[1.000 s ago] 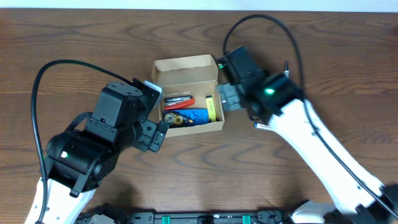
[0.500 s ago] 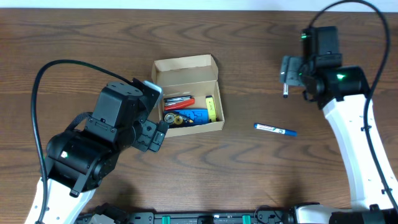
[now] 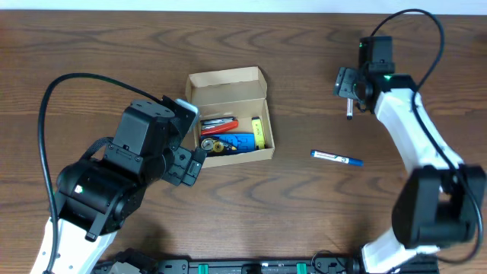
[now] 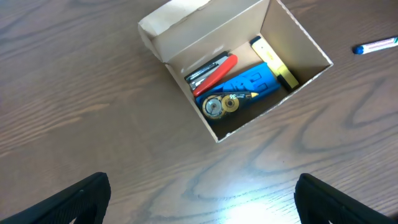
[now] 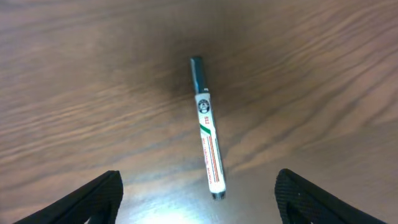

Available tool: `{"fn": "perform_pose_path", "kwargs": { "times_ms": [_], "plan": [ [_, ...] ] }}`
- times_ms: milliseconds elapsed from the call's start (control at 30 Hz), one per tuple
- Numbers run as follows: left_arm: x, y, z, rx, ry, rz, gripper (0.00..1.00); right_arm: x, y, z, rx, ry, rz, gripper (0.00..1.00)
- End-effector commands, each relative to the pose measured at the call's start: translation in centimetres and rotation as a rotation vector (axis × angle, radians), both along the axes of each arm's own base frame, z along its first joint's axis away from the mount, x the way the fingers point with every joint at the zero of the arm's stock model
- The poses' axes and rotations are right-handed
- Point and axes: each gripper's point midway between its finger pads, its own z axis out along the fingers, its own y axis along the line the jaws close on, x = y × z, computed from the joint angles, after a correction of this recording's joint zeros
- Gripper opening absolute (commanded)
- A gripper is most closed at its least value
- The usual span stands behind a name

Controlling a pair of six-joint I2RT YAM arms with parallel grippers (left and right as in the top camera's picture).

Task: Pack container
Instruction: 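Move the right gripper to the white marker and grasp it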

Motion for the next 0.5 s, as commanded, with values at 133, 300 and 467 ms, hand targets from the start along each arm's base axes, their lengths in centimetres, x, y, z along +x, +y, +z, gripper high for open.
{"fn": "perform_pose_path", "kwargs": {
  "times_ms": [133, 300, 467],
  "plan": [
    [0.0, 0.1, 0.1, 0.003, -0.002, -0.002, 0.95, 0.5, -1.7, -6.5, 0.072, 0.086, -0.064, 0.74],
    [0.0, 0.1, 0.1, 0.003, -0.002, -0.002, 0.95, 0.8, -2.0, -8.8, 0.079, 0.110, -0.071, 0.70],
    [0.0, 0.1, 0.1, 0.003, -0.002, -0.002, 0.95, 1.0, -1.8, -10.5, 0.090, 0.124, -0.066, 0.64]
  ]
}}
